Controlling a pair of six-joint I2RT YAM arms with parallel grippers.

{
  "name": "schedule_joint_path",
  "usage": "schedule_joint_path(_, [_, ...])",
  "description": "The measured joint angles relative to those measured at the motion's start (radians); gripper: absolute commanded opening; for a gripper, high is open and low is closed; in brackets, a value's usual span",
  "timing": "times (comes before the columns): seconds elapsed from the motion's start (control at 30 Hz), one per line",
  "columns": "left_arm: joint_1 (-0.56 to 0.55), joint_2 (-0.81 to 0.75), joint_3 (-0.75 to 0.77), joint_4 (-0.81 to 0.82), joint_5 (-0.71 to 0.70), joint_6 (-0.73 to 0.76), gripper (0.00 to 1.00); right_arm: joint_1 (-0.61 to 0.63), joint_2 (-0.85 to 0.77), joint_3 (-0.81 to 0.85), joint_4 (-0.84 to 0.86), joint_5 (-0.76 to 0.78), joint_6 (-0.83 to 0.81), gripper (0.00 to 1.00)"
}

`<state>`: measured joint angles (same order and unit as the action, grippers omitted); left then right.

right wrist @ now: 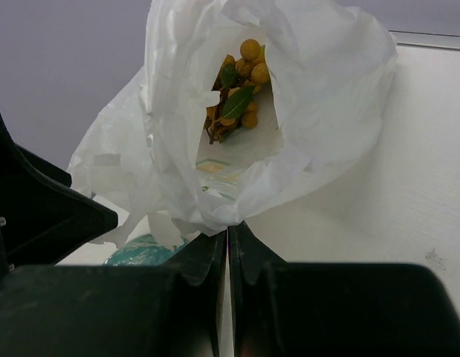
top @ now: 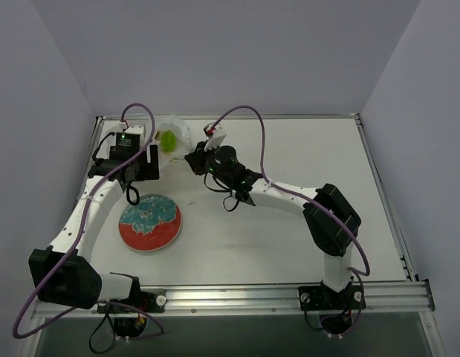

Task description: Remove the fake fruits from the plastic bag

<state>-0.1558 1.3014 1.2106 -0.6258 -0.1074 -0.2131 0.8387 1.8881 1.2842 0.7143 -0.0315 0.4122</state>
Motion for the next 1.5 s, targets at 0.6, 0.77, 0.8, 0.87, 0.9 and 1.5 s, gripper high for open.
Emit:
schedule_joint_path(0.6, [-0.003, -0.037, -0.034, 0.032, 0.186, -0.057, 0.7, 0.013, -0.011, -0.016, -0.01, 0.001, 0.009, 0.0])
schedule_joint_path(0.77, [-0.017, -0.05, -0.074, 0.037, 0.158, -0.056, 0.68, 0.013, -0.011, -0.022, -0.017, 0.001, 0.012, 0.0])
schedule_joint_path(0.8, [-0.021, -0.048, -0.09, 0.036, 0.142, -0.057, 0.67, 0.014, -0.011, -0.022, -0.017, 0.001, 0.014, 0.0])
schedule_joint_path(0.87, [-0.028, -0.043, -0.116, 0.03, 0.108, -0.056, 0.59, 0.014, -0.011, -0.023, -0.017, 0.001, 0.015, 0.0])
schedule_joint_path(0.9, [-0.031, -0.038, -0.122, 0.027, 0.095, -0.058, 0.53, 0.014, -0.011, -0.024, -0.016, 0.001, 0.016, 0.0])
schedule_joint_path(1.5, [0.013, 0.092, 0.404, 0.045, -0.111, -0.112, 0.02, 0.076, -0.091, -0.039, -0.068, -0.001, 0.036, 0.0])
